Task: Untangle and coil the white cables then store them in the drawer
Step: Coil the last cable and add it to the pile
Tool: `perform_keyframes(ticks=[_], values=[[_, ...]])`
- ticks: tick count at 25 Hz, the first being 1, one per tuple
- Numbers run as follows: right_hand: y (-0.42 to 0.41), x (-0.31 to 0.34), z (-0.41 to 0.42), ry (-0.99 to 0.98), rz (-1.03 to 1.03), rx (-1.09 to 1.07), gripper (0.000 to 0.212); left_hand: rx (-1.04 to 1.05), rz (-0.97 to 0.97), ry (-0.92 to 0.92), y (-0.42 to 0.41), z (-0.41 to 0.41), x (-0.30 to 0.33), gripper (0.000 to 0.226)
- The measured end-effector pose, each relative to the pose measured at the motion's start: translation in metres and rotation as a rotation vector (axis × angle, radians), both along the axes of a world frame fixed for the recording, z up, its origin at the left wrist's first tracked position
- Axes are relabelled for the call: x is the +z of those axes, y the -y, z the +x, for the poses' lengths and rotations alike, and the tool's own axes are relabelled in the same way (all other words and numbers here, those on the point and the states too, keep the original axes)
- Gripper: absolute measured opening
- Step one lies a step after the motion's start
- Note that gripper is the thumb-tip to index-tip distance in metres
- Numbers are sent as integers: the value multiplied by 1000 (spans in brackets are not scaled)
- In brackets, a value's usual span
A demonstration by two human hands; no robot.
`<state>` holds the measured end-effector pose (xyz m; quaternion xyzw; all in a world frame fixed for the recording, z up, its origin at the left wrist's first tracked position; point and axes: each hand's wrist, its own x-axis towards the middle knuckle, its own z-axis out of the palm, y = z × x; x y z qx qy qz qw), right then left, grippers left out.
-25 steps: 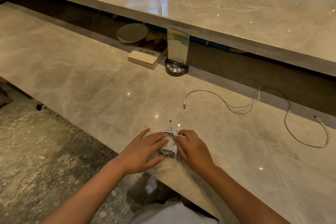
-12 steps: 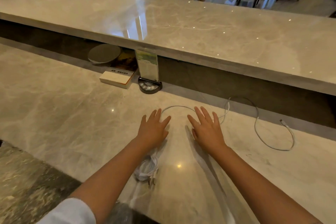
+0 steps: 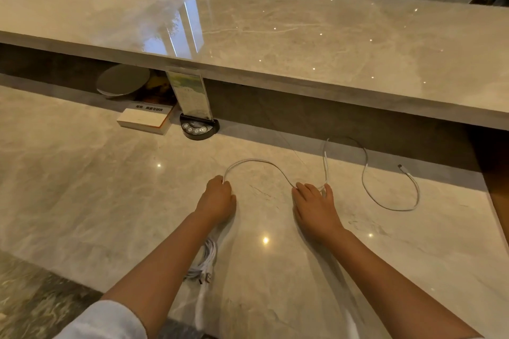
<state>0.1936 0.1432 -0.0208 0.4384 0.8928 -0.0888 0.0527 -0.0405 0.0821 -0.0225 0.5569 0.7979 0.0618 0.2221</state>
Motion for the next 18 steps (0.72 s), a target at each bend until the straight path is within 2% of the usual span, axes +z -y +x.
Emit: perform_keyframes(ticks=[2, 4, 7, 9, 11, 12, 15, 18], values=[[10, 0, 12, -74, -14, -46, 42, 123, 216, 254, 3, 9, 14, 17], [21, 1, 21, -144, -88, -110, 39, 333, 363, 587, 3, 24, 39, 20], [32, 9, 31, -273, -199, -200, 38, 522, 347, 1243, 4, 57, 80, 25], [35, 33, 32, -561, -261, -348, 36, 495, 319, 1432, 8, 78, 102, 30], [32, 69, 30, -911, -428, -538, 28, 418, 286, 1445, 12, 96, 114, 35], [29, 87, 29, -1020, -550, -596, 30, 356, 257, 1378, 14, 106, 117, 35], [26, 120, 33, -1084, -742, -585, 34, 140, 180, 1104, 20, 130, 122, 26], [32, 129, 42, -1081, -710, -499, 15, -72, 202, 950, 27, 138, 122, 26]])
